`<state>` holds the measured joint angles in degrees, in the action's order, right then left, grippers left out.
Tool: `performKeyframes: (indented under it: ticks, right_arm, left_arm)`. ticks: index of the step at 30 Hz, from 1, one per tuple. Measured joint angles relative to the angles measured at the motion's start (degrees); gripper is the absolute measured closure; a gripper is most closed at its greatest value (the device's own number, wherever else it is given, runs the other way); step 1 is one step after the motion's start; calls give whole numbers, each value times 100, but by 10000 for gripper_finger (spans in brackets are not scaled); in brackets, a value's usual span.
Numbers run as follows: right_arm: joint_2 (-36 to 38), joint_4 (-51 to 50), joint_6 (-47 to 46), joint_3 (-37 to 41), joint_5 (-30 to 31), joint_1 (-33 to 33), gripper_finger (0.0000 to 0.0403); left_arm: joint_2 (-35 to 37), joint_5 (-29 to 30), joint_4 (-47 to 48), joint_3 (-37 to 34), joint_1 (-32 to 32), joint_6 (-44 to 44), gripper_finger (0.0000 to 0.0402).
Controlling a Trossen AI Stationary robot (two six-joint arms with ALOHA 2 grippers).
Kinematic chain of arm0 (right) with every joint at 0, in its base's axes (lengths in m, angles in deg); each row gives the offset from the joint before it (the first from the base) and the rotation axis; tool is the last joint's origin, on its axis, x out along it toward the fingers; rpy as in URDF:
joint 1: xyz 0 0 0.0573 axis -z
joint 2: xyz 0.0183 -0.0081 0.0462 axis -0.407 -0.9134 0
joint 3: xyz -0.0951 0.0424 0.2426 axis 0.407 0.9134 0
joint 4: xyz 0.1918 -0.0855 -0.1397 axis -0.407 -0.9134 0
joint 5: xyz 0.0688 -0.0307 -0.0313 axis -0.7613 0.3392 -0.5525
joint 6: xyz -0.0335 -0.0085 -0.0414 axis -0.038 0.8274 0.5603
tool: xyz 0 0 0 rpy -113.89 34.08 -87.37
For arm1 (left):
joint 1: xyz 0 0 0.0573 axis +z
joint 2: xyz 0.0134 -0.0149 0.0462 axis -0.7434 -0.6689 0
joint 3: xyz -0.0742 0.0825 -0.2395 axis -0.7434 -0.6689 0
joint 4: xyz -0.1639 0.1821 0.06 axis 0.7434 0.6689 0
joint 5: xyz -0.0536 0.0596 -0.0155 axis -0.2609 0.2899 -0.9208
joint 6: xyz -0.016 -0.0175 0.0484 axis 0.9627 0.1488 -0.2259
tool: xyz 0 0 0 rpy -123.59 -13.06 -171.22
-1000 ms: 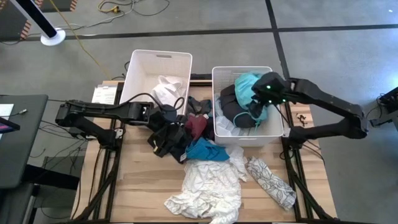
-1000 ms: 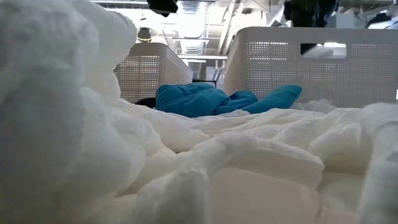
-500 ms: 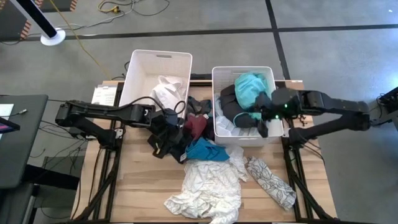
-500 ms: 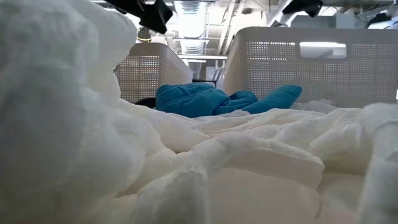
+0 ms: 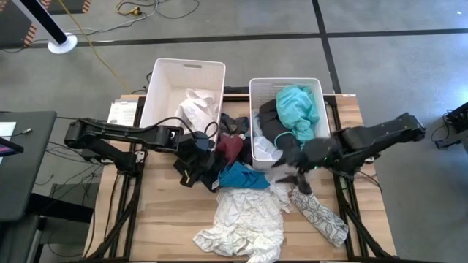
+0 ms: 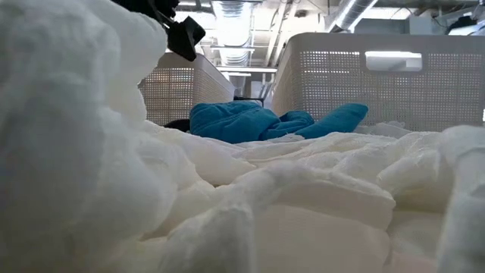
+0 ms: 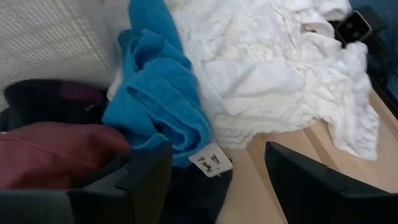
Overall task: Sort clothes
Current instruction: Put the white dress into the left white laundry bin
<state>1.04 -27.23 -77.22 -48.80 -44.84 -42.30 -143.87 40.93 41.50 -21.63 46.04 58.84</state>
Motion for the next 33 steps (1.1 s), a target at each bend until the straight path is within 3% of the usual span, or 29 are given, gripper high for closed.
performKeyframes:
  ticks: [15,27,33]
  right_arm:
    - [-2007,682,-53,0,1,-1048,142]
    - [-3436,1292,-70,0,0,-1057,139]
    - [-3905,1598,-196,0,0,-967,96]
  left_arm:
    - [-4,694,-195,-190,-492,328,150]
    - [-8,819,-228,-193,-588,371,150]
    - [-15,816,-332,-195,-586,337,150]
